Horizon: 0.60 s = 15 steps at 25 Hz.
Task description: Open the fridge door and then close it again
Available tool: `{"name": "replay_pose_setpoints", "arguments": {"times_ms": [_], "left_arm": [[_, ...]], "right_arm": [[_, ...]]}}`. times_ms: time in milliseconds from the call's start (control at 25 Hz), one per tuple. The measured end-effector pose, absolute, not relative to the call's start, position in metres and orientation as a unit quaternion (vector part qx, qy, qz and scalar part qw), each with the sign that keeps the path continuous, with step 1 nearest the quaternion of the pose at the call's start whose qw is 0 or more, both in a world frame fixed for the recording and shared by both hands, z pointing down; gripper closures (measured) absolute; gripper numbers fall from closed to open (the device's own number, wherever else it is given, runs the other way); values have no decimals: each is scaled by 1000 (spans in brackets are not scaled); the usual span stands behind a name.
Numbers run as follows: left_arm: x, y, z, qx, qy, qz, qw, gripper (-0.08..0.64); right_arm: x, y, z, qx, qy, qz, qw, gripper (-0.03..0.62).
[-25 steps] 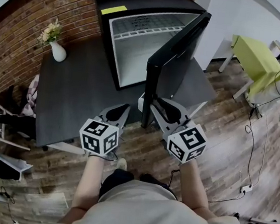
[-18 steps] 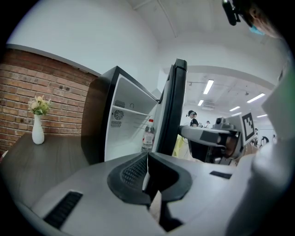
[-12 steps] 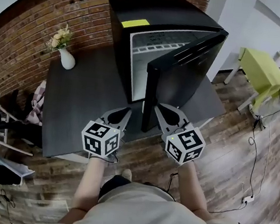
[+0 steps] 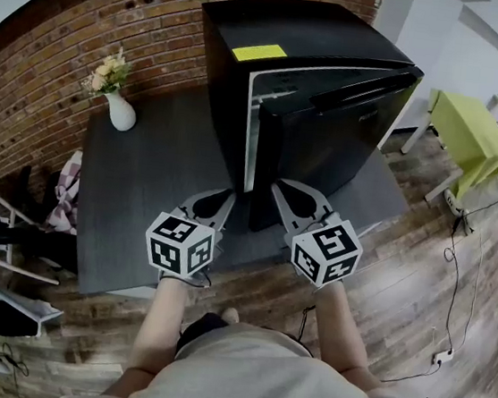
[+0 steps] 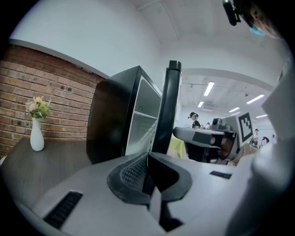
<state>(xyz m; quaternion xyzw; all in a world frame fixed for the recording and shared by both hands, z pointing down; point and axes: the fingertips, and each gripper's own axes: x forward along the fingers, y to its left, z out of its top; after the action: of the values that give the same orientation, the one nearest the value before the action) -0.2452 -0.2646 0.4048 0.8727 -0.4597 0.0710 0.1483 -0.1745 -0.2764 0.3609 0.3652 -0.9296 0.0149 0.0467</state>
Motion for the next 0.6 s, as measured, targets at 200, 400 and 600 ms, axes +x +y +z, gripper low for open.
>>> {"name": "replay_pose_setpoints", "arguments": {"times_ms": [200, 400, 600], "left_arm": [[-253, -283, 407, 875, -455, 73, 152, 552], [-258, -301, 405, 877, -450, 72, 152, 552], [-259, -314, 408, 879, -444, 74, 156, 552]], "right_arm": [[-190, -297, 362, 363, -930, 6, 60, 594], [-199, -317, 362, 384, -921, 9, 64, 594], [-206, -332, 362, 389, -919, 12, 64, 594]]}}
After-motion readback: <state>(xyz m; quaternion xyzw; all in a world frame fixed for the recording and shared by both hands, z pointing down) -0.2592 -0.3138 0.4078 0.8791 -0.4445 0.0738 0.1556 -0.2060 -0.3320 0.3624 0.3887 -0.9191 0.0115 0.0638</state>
